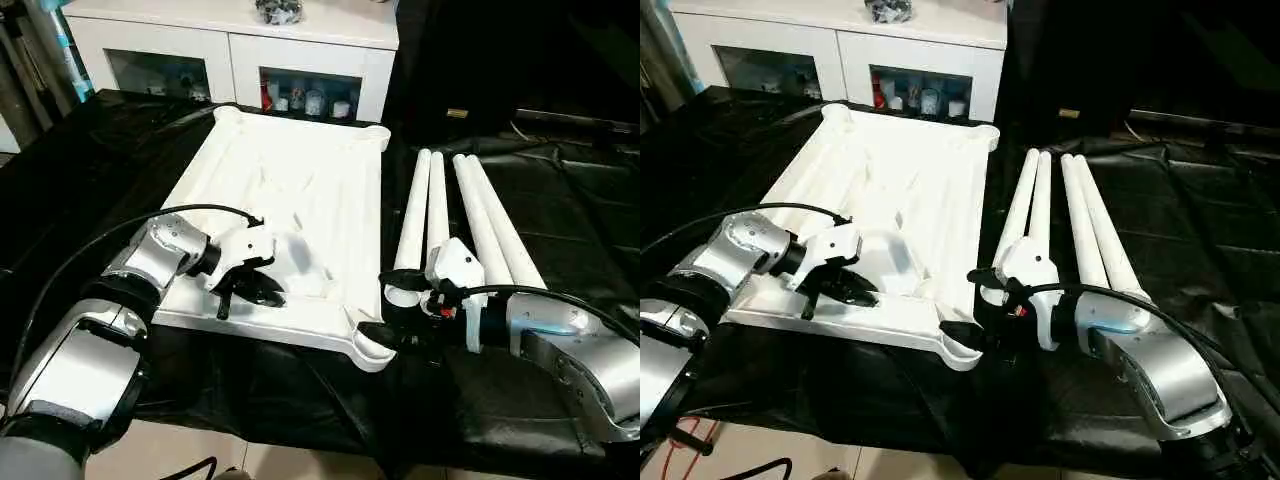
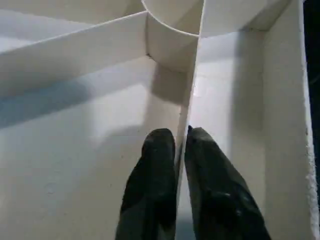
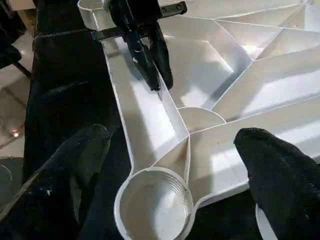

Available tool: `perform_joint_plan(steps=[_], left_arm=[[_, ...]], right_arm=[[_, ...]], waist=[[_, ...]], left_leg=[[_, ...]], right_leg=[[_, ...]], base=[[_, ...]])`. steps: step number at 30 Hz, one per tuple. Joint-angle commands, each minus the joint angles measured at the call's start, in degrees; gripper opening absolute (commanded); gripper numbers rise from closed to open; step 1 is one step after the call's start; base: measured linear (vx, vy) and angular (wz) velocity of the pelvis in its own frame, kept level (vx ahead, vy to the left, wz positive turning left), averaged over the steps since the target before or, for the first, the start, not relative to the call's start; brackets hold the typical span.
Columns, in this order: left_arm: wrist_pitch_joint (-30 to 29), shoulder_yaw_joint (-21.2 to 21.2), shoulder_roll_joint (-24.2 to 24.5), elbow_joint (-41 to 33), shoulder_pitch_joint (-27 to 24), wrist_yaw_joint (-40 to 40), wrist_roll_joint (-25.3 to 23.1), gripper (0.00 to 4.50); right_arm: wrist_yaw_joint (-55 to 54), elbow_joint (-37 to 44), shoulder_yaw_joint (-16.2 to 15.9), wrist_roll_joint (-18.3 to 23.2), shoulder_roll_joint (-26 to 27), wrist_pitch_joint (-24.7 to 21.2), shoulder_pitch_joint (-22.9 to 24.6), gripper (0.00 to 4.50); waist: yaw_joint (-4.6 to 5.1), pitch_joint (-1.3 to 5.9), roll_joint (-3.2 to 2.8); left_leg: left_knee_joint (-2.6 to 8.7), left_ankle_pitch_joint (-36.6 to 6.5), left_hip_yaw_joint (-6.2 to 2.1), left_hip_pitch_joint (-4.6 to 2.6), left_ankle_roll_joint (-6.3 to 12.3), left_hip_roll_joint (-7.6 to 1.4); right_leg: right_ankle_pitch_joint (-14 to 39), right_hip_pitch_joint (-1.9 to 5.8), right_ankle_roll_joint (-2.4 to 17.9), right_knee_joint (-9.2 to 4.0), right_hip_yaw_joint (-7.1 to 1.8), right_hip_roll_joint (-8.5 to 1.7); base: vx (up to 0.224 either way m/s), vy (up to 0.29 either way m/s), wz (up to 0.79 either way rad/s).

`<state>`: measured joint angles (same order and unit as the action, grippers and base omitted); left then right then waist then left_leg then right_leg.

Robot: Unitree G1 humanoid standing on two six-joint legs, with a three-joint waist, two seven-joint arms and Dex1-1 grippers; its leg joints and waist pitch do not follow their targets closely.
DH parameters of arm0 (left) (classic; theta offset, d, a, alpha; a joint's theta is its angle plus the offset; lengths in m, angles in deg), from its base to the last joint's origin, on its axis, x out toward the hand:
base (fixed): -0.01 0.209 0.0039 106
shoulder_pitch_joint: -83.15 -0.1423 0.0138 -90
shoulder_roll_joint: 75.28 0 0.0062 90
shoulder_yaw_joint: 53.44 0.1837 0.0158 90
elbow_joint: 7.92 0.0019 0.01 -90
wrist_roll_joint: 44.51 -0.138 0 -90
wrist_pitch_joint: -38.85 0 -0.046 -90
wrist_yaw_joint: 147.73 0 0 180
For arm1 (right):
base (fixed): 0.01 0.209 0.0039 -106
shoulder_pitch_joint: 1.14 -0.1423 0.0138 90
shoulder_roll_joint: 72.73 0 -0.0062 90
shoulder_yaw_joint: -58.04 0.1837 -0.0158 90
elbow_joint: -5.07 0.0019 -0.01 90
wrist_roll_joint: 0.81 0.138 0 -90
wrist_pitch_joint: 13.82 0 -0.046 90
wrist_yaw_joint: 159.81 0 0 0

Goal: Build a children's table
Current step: Move table base

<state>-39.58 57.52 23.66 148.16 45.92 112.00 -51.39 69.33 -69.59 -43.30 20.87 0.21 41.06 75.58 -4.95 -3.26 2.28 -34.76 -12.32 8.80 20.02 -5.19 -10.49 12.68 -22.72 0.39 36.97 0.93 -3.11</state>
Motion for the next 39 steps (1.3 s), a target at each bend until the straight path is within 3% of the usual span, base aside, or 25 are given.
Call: perform_joint_plan(steps=[1,6,12,16,17,19,20,21,24,29,35,39], left_arm=[[0.3,0.0,-0.2,0.5,0.7,0.8,-1.0,0.32],[2.9,0.5,-0.2,1.3,0.2,-1.7,-2.7,0.02],[7.1,-1.2,1.3,-1.7,-0.3,-5.0,-2.1,0.02],[8.2,-3.2,3.3,-6.0,-0.4,-5.5,-1.0,0.02],[8.7,-3.2,3.9,-6.8,-0.4,-5.8,-1.3,0.02],[9.0,-3.3,4.5,-8.3,-0.8,-6.1,-1.4,0.02],[8.0,-4.1,6.0,-13.1,-2.3,-6.6,-0.9,0.02],[7.6,-4.4,6.6,-15.1,-3.0,-7.0,-0.8,0.02],[6.3,-4.5,8.6,-19.5,-5.2,-7.4,-1.2,0.02],[-0.6,-7.1,11.7,-31.3,-11.7,-7.6,1.0,0.02],[-6.9,-8.2,13.2,-38.7,-17.3,-11.6,-0.6,0.02],[-9.9,-8.7,13.2,-42.1,-19.4,-12.9,-0.9,0.02]], right_arm=[[-0.3,0.9,0.6,0.0,-0.4,-0.9,0.2,4.5],[-0.6,0.8,0.2,-0.2,-0.1,-0.9,-0.2,4.5],[-0.8,0.9,0.0,-0.1,0.3,-1.1,-0.4,4.5],[-0.9,0.8,-0.3,-0.3,0.6,-0.9,-0.3,4.5],[-0.9,0.8,-0.4,-0.4,0.7,-0.9,-0.3,4.5],[-0.9,0.8,-0.5,-0.4,0.8,-0.8,-0.4,4.5],[-1.0,0.7,-0.8,-0.4,1.0,-0.7,-0.5,4.5],[-1.0,0.7,-0.8,-0.4,1.1,-0.7,-0.5,4.5],[-1.0,0.6,-1.0,-0.5,1.4,-0.6,-0.6,4.5],[-0.9,-0.1,-1.5,-0.8,1.9,-0.2,-0.9,4.5],[-0.4,-0.8,-1.8,-1.1,2.0,0.3,-1.2,4.5],[-0.3,-1.0,-1.8,-1.2,2.0,0.4,-1.3,4.5]], waist=[[-0.07,3.84,-0.9],[-0.07,3.79,-0.91],[-0.09,3.59,-0.98],[0.0,3.84,-0.76],[0.0,3.93,-0.91],[-0.01,3.9,-0.94],[0.09,3.91,-1.02],[0.19,3.91,-0.75],[0.26,3.83,-0.87],[0.58,3.77,-0.73],[0.47,3.59,-0.69],[0.7,3.68,-0.64]], left_leg=[[3.91,-3.8,-0.25,-0.07,0.02,-2.05],[3.95,-4.2,-0.26,-0.02,0.11,-2.09],[4.13,-6.1,-0.34,-0.1,-0.5,-2.23],[4.02,-4.4,-0.28,-0.05,-0.28,-2.24],[3.94,-3.2,-0.28,-0.02,-0.01,-2.23],[3.88,-2.8,-0.22,0.03,0.12,-2.12],[3.98,-2.8,-0.3,0.13,-0.06,-2.29],[4.0,-3.0,-0.19,0.04,-0.1,-2.31],[4.04,-3.1,-0.17,0.08,-0.08,-2.29],[4.08,-2.2,0.0,0.1,-0.01,-2.27],[4.15,-3.8,0.09,0.0,0.08,-2.24],[4.11,-2.4,0.03,0.2,0.28,-2.21]], right_leg=[[-6.6,4.19,15.3,-3.83,-2.43,-4.21],[-6.6,4.22,15.5,-3.92,-2.42,-4.26],[-1.4,4.04,14.5,-4.3,-2.48,-4.39],[-5.1,4.01,14.8,-3.86,-2.45,-4.32],[-8.0,3.95,15.0,-3.53,-2.38,-4.22],[-8.9,3.97,15.1,-3.49,-2.36,-4.16],[-9.2,4.02,15.1,-3.34,-2.33,-4.28],[-9.1,3.93,15.1,-3.4,-2.28,-4.21],[-8.0,3.9,14.9,-3.39,-2.32,-4.23],[-8.0,3.65,14.6,-3.31,-2.25,-4.04],[-4.1,3.37,14.1,-3.6,-2.27,-4.01],[-5.6,3.52,14.1,-3.4,-2.25,-3.96]], base=[[0.0,0.0,0.0],[0.0,0.0,0.0],[0.0,0.0,0.0],[0.0,0.0,0.0],[0.0,0.0,0.0],[0.0,0.0,0.0],[0.0,0.0,0.0],[0.0,0.0,0.0],[0.0,0.0,0.0],[0.0,0.0,0.0],[0.0,0.0,0.0],[0.0,0.0,0.0]])
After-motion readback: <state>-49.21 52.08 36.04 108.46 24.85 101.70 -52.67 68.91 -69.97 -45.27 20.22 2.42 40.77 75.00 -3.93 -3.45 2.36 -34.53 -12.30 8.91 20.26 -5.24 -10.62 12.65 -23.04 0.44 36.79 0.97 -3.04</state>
